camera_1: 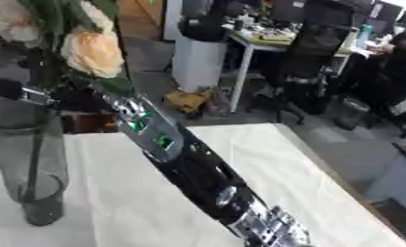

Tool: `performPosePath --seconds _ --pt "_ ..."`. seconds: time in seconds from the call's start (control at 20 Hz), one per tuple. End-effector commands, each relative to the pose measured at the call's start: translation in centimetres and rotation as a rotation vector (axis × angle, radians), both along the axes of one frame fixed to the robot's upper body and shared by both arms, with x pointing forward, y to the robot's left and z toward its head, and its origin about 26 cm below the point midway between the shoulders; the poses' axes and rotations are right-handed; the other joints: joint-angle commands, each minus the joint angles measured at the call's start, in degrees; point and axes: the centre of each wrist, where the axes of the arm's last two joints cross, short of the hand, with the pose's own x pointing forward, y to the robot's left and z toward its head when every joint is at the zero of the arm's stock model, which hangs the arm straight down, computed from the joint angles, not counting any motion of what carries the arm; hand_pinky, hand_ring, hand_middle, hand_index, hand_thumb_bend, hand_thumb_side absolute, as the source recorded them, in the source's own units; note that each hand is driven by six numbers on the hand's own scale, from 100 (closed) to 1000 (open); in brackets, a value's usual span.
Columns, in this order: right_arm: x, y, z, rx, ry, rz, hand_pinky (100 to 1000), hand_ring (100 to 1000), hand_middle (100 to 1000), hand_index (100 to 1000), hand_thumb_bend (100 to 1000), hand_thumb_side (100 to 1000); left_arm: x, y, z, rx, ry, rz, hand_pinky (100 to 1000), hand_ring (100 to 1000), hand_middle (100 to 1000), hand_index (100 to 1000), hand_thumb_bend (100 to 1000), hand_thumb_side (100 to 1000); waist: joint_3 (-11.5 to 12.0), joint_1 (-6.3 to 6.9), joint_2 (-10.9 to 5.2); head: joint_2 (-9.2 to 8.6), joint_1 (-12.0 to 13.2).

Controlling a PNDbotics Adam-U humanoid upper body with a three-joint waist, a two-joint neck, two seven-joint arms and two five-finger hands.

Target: Arrange flowers into the vase.

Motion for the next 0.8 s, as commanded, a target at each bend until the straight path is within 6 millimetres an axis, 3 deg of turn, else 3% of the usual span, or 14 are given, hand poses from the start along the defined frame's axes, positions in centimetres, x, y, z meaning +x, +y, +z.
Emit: performPosePath --seconds 0.05,0.8 --pt "-0.70 -0.80 1.47 -0.032 -0.039 -0.030 1000 1000 712 977 709 891 -0.28 -0.06 0.58 0.006 -0.023 -0.005 638 949 963 953 100 1000 -0.16 0.54 -1.09 -0.87 -0.33" --pt "-1.40 -1.47 1.22 -0.066 -0.036 -0.066 1000 1000 743 989 729 891 -0.28 0.04 0.54 0.013 -0.021 0.000 640 949 963 952 100 1000 -1.11 0.52 -1.32 -1.27 0.10"
